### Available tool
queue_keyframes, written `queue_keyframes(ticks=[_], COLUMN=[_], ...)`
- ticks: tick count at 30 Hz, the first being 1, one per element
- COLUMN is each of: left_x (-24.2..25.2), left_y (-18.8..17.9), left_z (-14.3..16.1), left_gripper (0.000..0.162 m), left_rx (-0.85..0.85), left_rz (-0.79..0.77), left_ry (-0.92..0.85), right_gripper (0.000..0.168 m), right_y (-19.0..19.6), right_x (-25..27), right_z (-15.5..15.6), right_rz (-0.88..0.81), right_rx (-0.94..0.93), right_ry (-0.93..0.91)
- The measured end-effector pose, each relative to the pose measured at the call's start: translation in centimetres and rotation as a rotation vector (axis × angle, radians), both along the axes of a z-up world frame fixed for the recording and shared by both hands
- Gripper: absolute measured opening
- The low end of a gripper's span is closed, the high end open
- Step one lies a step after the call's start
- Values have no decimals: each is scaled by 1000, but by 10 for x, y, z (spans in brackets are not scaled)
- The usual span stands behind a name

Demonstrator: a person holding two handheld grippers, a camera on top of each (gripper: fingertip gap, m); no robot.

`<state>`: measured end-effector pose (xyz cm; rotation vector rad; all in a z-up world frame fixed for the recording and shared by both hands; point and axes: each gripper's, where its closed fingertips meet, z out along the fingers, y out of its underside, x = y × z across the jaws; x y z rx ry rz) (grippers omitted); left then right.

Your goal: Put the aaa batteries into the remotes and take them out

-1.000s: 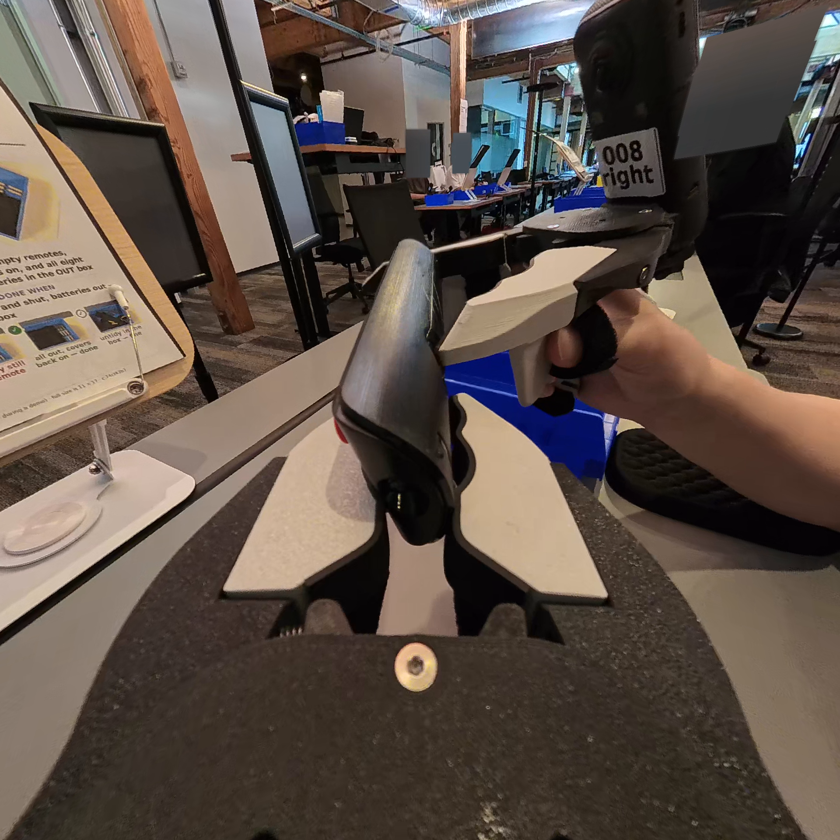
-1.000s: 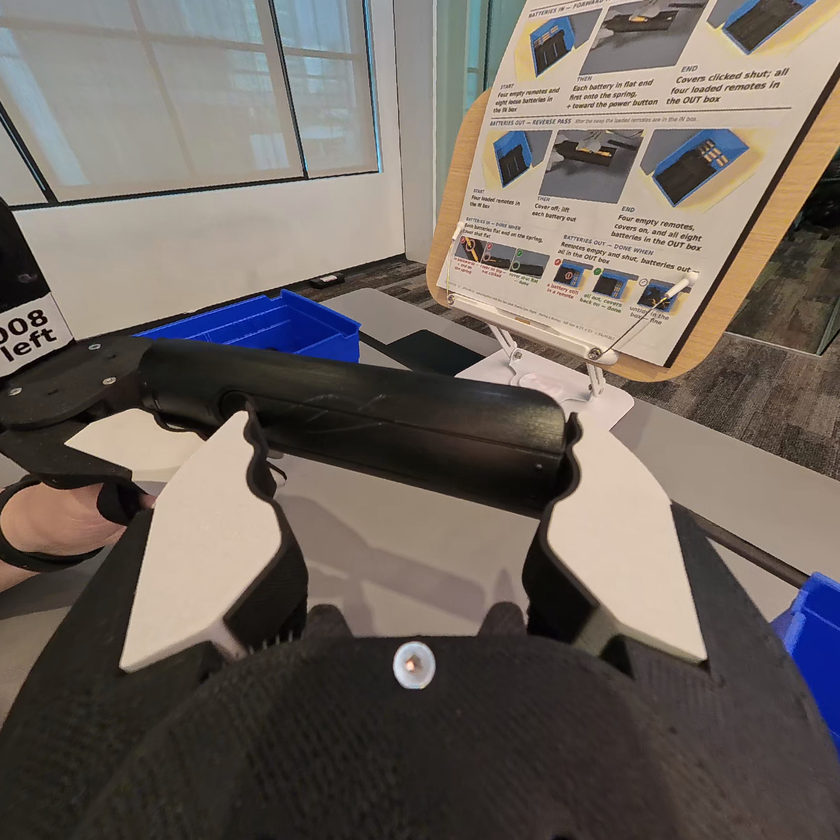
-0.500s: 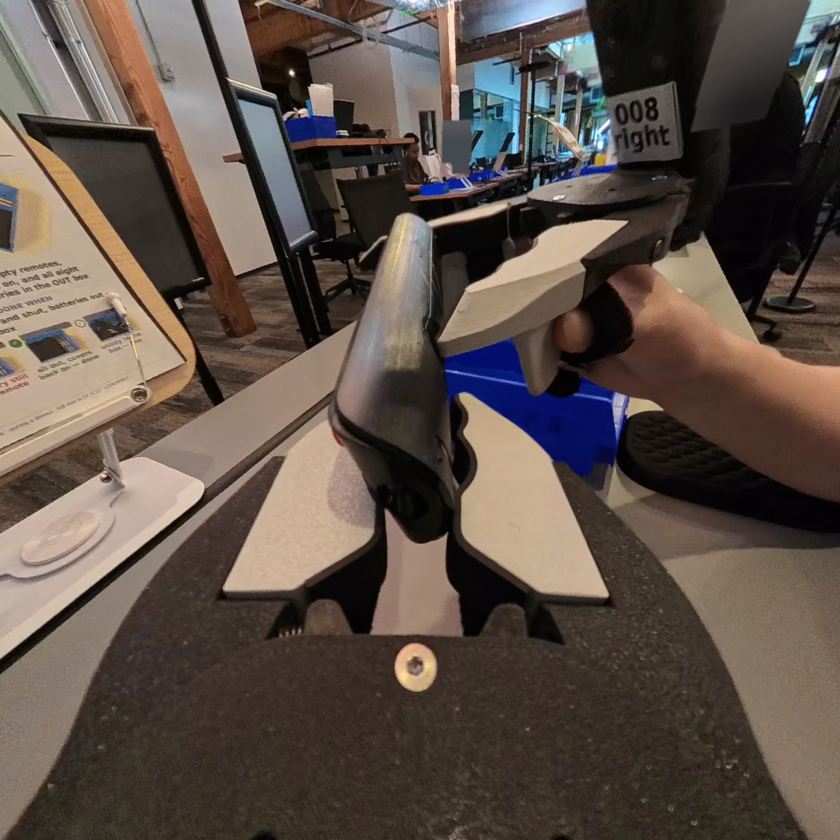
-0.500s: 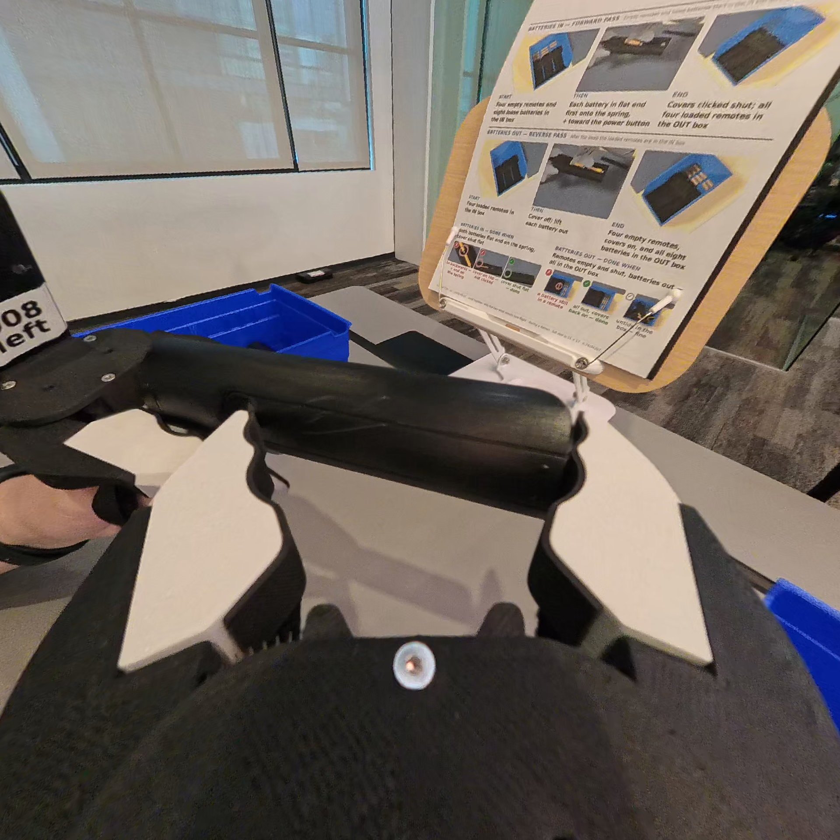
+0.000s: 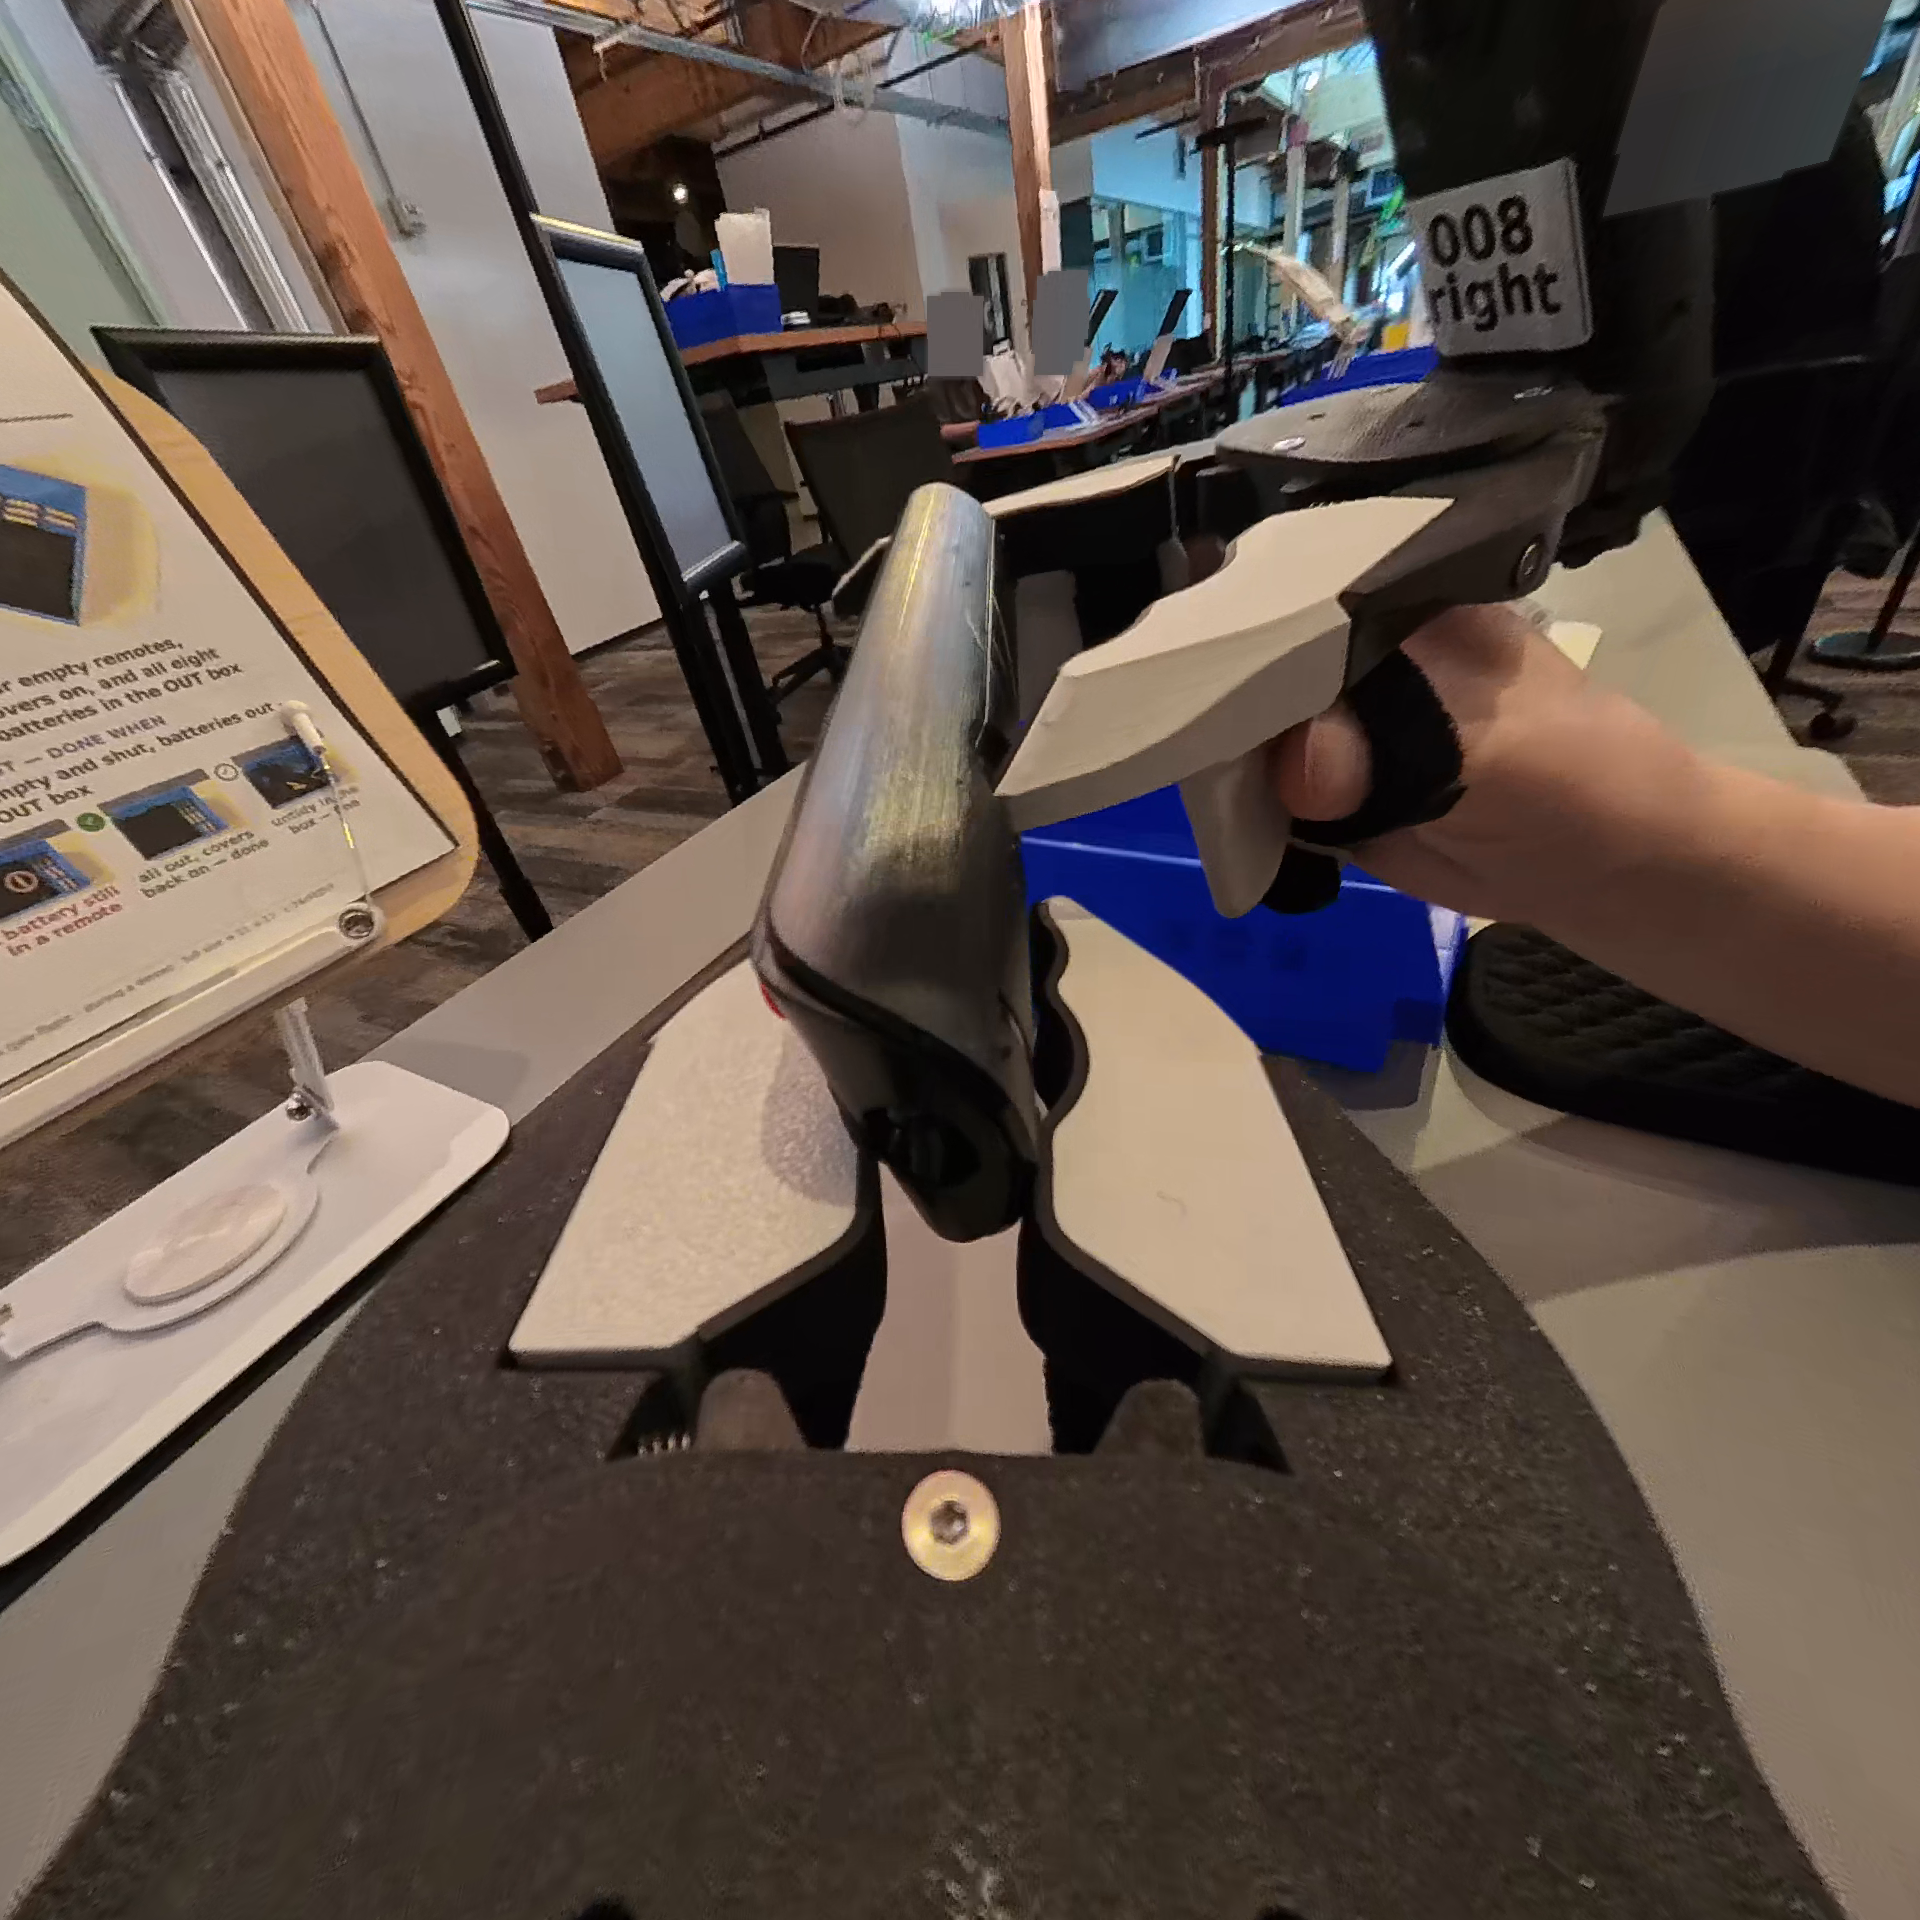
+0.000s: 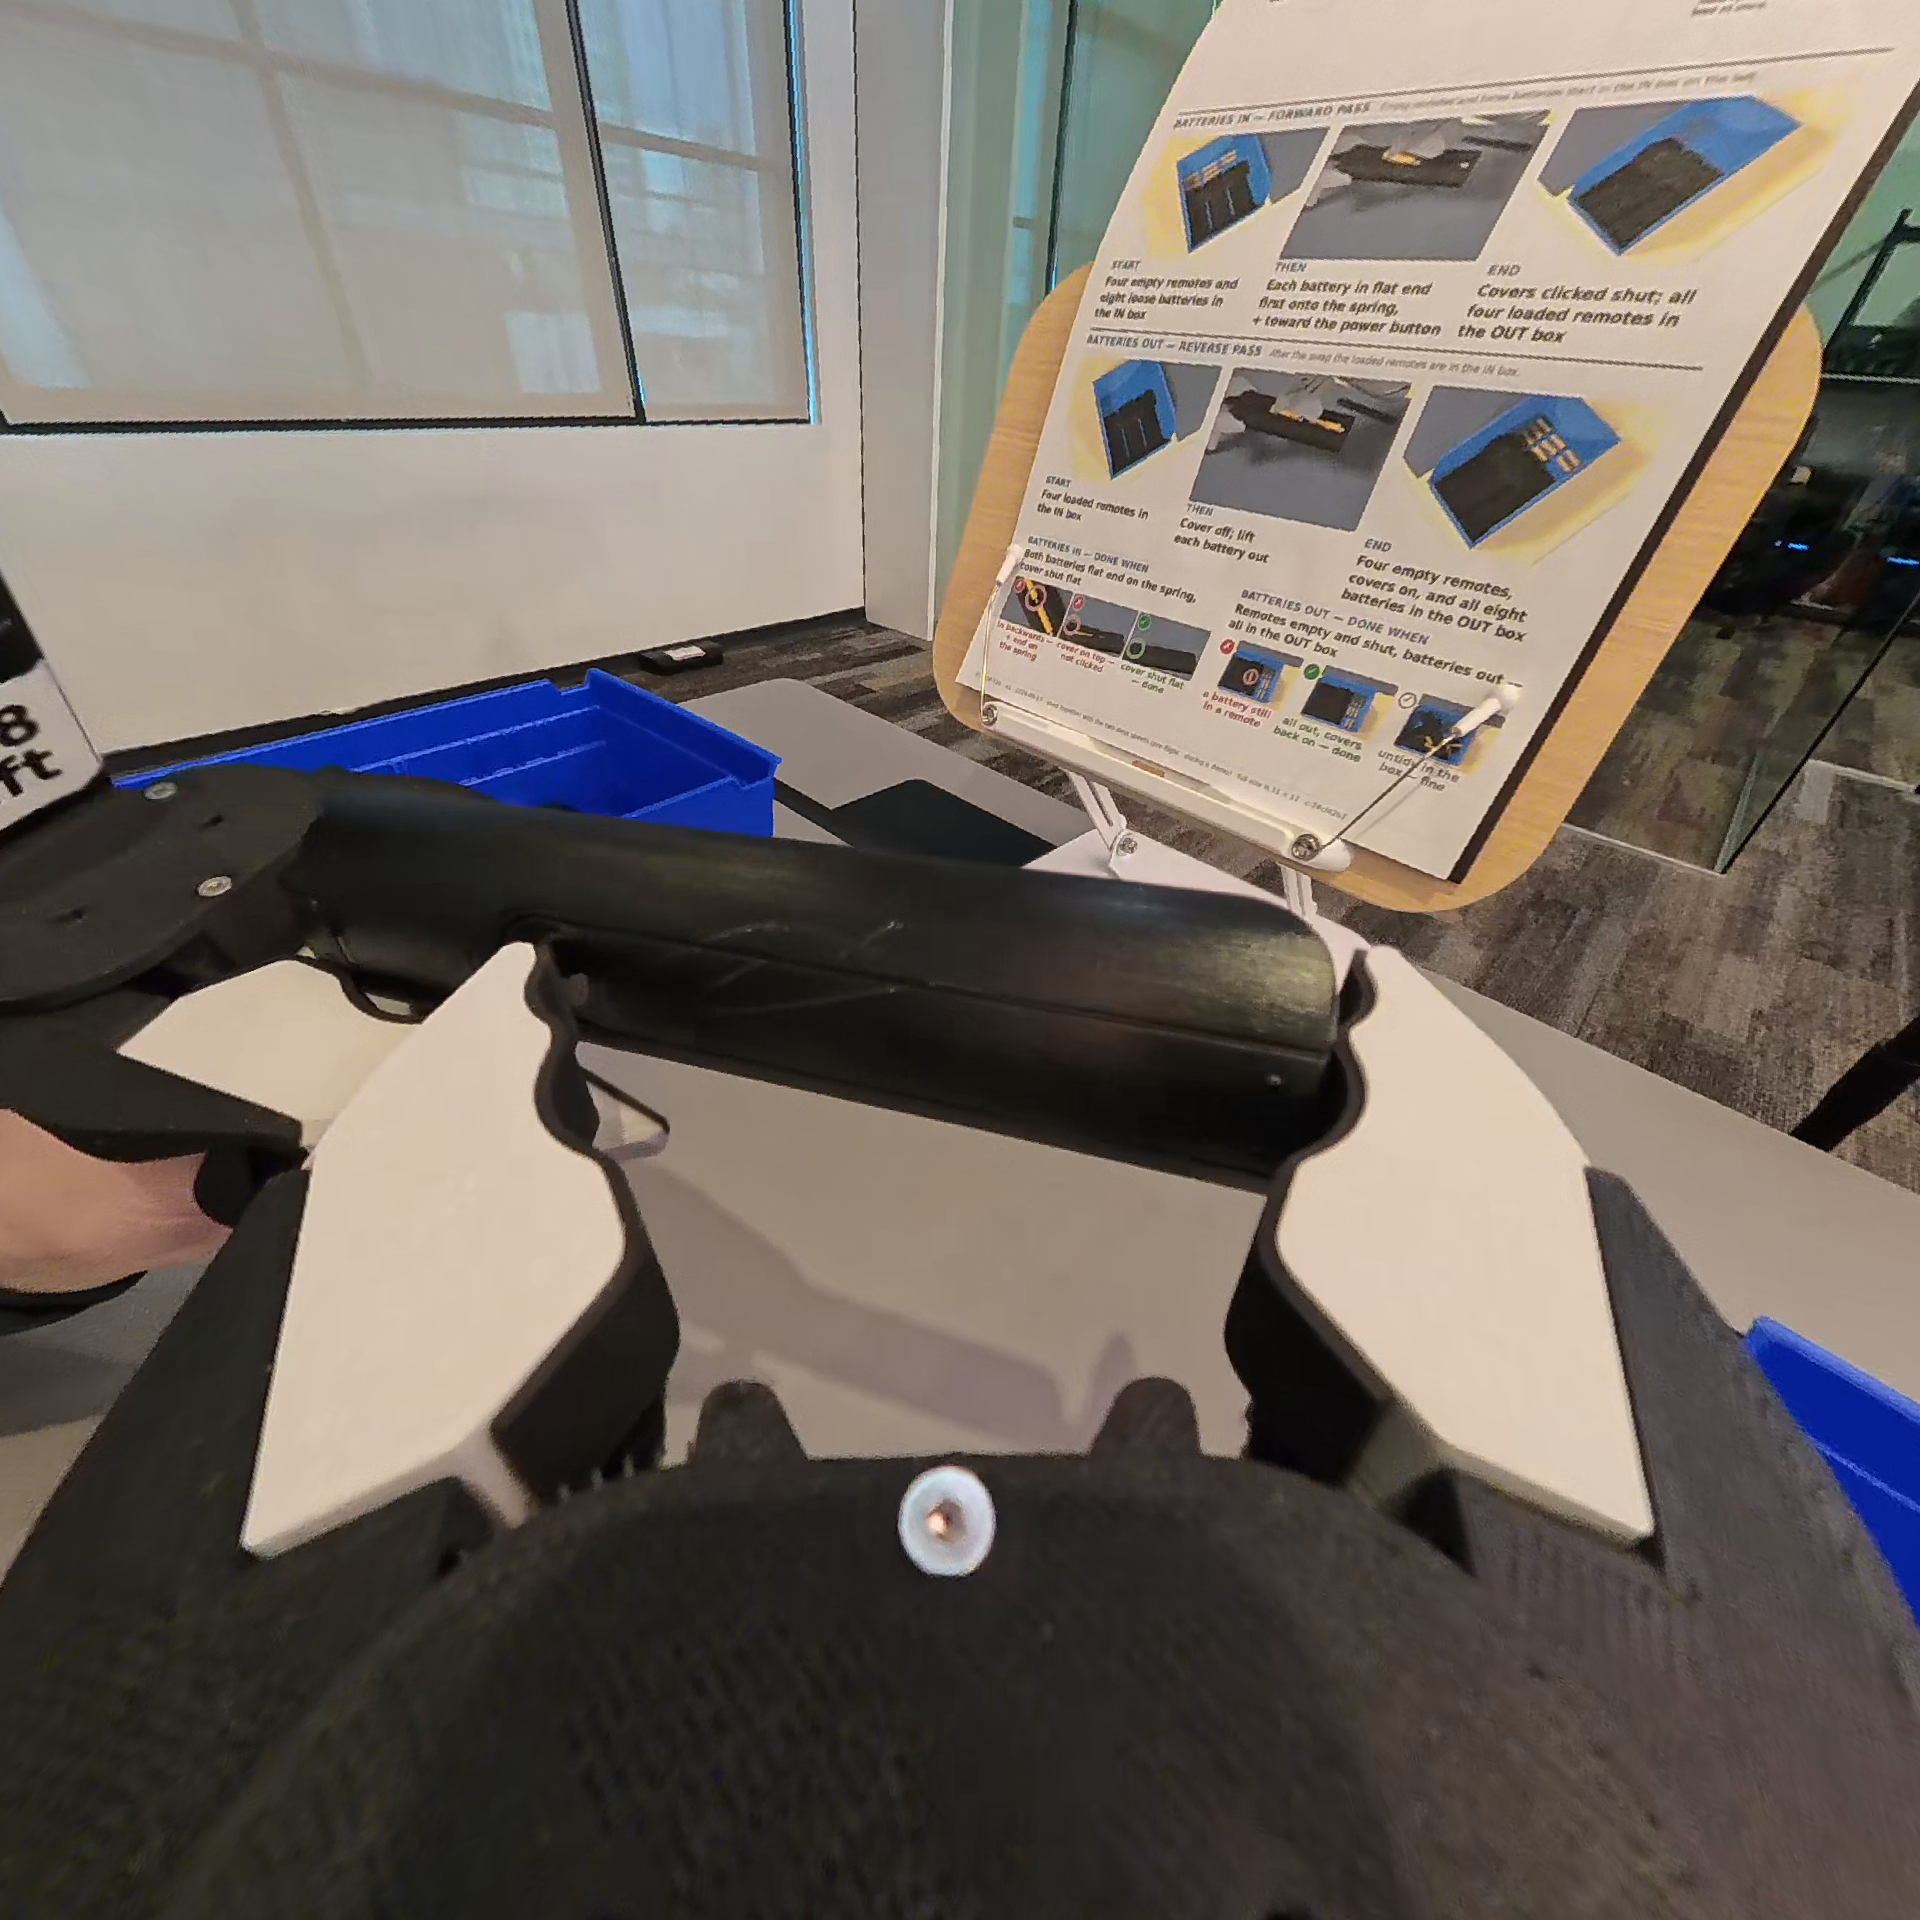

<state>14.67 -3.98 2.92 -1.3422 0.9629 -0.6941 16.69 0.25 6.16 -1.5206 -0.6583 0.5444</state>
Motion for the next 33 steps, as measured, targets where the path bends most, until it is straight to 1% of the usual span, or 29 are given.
queue_keyframes(ticks=[3,8,14,18,28,33], left_x=[0,2,2,3,4,4], left_y=[-2,0,2,3,2,0], left_z=[2,-5,-5,-10,-9,-5], left_gripper=[25,25,24,24,24,24], left_rx=[-1,-40,-32,-62,-36,-26], left_rz=[3,11,27,21,22,17], left_ry=[-15,-24,-31,-34,-23,-28], right_gripper=[135,134,133,133,131,125], right_y=[-1,1,2,2,2,-1], right_x=[0,2,2,3,4,5], right_z=[1,-1,-2,-2,0,3], right_rz=[8,0,0,-14,11,39], right_rx=[11,6,9,24,35,35], right_ry=[16,-12,-2,-28,-43,-34])
